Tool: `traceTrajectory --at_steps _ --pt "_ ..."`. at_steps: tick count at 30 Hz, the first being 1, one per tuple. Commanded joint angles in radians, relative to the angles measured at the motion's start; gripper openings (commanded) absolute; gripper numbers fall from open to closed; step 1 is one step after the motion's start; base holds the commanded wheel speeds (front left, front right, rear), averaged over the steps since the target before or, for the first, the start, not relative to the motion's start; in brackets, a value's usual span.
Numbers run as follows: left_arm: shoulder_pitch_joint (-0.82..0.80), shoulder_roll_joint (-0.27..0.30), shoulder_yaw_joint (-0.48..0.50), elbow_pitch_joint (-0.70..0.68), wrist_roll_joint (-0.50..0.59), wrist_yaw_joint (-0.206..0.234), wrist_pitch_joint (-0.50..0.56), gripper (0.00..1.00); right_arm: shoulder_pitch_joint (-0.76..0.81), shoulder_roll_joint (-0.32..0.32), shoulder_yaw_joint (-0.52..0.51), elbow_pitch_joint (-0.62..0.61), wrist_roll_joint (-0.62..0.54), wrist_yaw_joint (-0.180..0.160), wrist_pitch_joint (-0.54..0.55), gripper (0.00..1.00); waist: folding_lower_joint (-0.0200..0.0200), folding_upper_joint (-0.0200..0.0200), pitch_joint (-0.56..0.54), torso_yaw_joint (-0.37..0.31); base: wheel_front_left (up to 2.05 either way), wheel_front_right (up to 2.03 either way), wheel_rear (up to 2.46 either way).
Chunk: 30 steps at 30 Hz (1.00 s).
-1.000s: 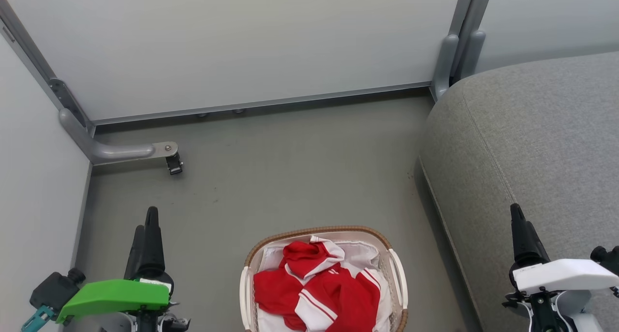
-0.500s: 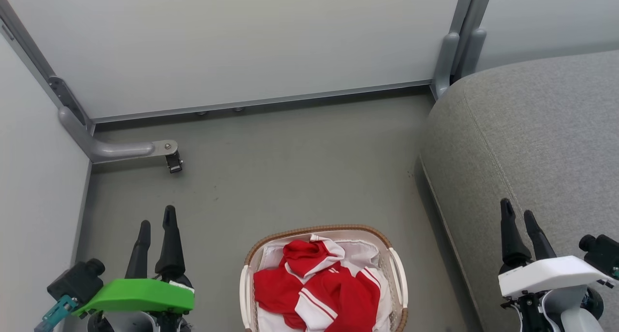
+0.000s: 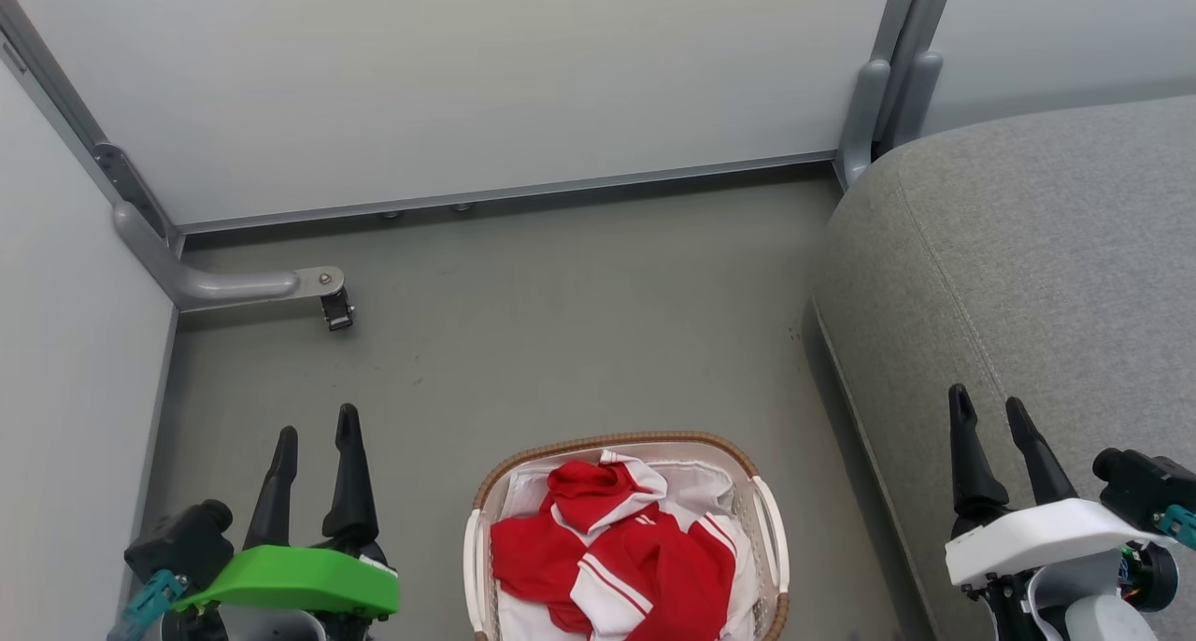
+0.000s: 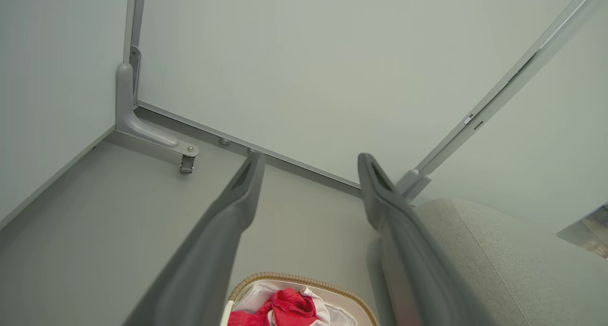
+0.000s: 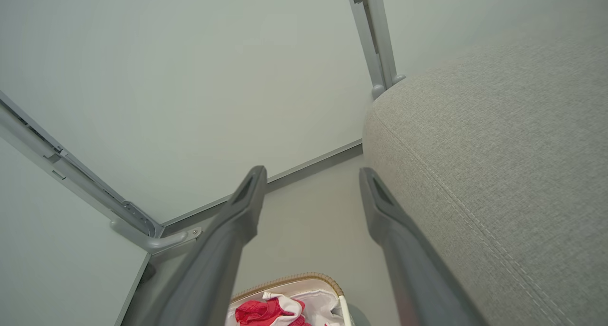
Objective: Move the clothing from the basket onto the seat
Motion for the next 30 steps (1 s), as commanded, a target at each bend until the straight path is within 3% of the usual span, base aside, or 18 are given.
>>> traceTrajectory --at_steps 1,30 --pt "0.010 0.007 -0.003 -0.008 0.032 0.006 -0.009 1.00 0.007 -0.007 0.001 -0.011 -0.029 0.000 -0.011 1.00 0.0000 0.0000 0.000 0.000 0.00 0.00 0.00" --pt "0.051 0.009 -0.042 0.044 0.261 0.021 -0.072 1.00 0.033 -0.010 0.040 -0.006 -0.309 0.000 -0.074 1.00 0.0000 0.0000 -0.005 0.007 0.00 0.00 0.00"
